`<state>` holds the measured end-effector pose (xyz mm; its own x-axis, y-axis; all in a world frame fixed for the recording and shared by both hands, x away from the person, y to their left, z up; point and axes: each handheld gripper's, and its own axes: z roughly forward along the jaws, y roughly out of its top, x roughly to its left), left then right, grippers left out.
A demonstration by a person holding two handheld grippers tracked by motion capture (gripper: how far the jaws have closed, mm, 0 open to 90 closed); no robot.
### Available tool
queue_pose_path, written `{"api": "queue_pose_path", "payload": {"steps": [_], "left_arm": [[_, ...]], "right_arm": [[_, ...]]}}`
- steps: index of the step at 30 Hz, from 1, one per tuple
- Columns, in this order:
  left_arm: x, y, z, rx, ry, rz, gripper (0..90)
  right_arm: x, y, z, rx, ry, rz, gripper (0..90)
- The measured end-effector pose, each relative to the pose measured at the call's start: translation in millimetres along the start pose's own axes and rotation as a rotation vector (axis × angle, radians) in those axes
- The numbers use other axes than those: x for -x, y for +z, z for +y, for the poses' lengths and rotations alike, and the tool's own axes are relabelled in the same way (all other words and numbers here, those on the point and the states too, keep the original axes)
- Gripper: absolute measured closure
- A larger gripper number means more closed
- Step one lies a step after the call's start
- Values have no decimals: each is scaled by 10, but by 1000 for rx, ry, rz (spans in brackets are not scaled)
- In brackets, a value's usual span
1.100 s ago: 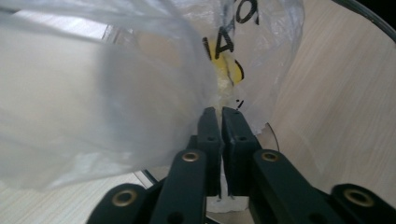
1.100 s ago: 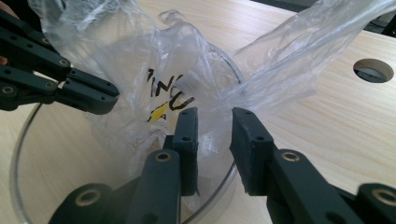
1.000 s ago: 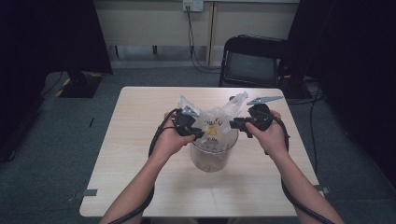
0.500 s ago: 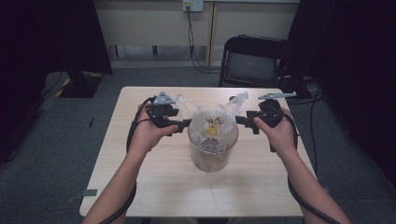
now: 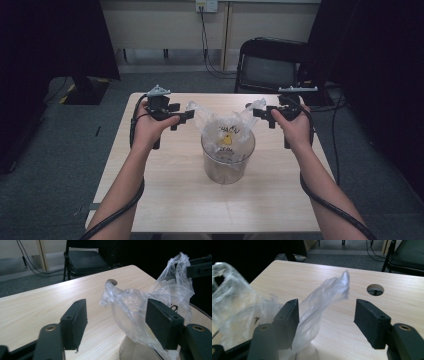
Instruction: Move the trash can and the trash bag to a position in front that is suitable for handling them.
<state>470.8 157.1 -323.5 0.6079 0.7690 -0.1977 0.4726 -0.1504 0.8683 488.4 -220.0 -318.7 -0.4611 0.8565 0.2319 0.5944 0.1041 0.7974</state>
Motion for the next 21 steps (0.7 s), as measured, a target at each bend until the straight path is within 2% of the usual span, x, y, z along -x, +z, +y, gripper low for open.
{"api": "queue_pose_path", "payload": {"steps": [1,2,3,4,5,6,7,8,9,10,12,13,14,16,19,21], "left_arm": [[-11,49,-11,-1,-2,-25,348],[-11,49,-11,-1,-2,-25,393],[-10,106,-20,1,-8,-59,437],[-7,133,-21,2,-8,-63,430],[-7,133,-21,2,-8,-63,466],[-4,163,-27,5,-8,-72,466],[-5,191,-32,-1,-9,-87,563],[-6,224,-44,-2,9,-79,618],[-6,224,-44,-2,9,-79,694],[14,249,-60,-10,35,-105,755],[43,259,-96,-19,26,-177,858],[59,253,-121,-33,42,-182,870],[69,251,-150,-59,75,-179,878],[60,250,-226,-95,110,-149,883],[44,241,-356,-92,109,-155,887],[71,229,-445,-94,125,-162,887]], "right_arm": [[30,54,32,3,9,-8,391],[41,75,39,4,12,-8,423],[50,102,49,-10,2,-4,463],[53,126,55,-14,-6,-8,476],[53,126,55,-14,-6,-8,476],[55,145,58,-14,-7,-17,512],[55,170,58,-28,-8,-20,631],[53,214,43,-50,-21,-21,685],[49,228,35,-59,-27,-29,734],[45,240,22,-66,-35,-32,789],[44,267,-12,-82,-37,-22,830],[42,277,-32,-98,-44,-25,848],[46,288,-54,-111,-56,-30,853],[74,312,-102,-130,-56,-38,856],[139,344,-183,-139,-27,-37,856],[157,367,-242,-150,-19,-36,855]]}}
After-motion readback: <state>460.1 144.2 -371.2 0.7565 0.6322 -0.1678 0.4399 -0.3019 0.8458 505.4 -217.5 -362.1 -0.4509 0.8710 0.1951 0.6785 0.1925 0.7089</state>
